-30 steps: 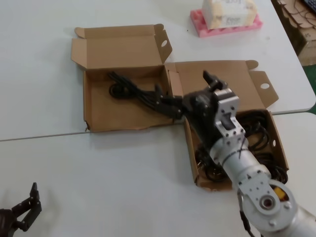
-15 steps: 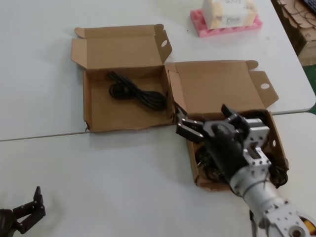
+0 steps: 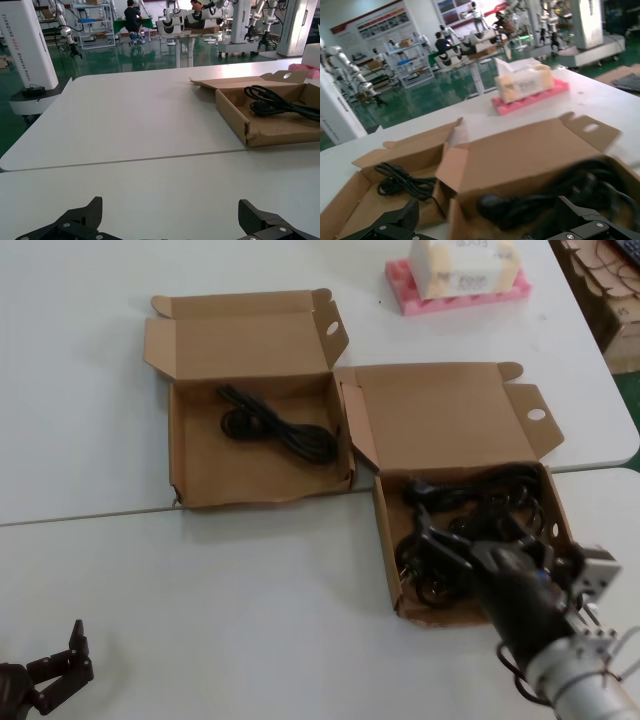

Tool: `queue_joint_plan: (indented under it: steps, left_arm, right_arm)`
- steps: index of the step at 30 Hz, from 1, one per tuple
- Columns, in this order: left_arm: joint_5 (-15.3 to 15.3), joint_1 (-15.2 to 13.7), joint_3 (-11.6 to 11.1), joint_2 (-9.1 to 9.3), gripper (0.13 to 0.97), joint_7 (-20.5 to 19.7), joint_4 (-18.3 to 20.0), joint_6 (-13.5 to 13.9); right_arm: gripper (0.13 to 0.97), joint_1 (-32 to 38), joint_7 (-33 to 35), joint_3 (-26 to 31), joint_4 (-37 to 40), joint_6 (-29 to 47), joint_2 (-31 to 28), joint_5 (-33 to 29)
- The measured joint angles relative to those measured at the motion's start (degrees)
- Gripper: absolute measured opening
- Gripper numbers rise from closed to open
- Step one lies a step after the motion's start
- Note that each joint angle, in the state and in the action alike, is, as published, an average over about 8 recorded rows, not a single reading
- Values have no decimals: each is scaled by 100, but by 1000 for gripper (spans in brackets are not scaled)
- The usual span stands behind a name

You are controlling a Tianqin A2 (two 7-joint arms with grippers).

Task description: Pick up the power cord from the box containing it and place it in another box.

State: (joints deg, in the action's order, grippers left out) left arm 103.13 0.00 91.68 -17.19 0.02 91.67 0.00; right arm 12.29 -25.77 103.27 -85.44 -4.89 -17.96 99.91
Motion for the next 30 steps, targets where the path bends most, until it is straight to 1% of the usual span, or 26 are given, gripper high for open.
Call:
queue_joint_plan:
  steps: [8,12,30]
  left_arm:
    - [0,0,-1,0,966,-1,0,0]
    - [1,0,-1,0,966,-2,0,0]
    - [0,0,-1,0,966,-3,0,0]
  right_arm:
    - [966,-716,0,-677,-364,285,45,188]
    - [966,-935,0,-884,-475,373,59,246]
    - [966,-996,0,-940,-506,397,63,261]
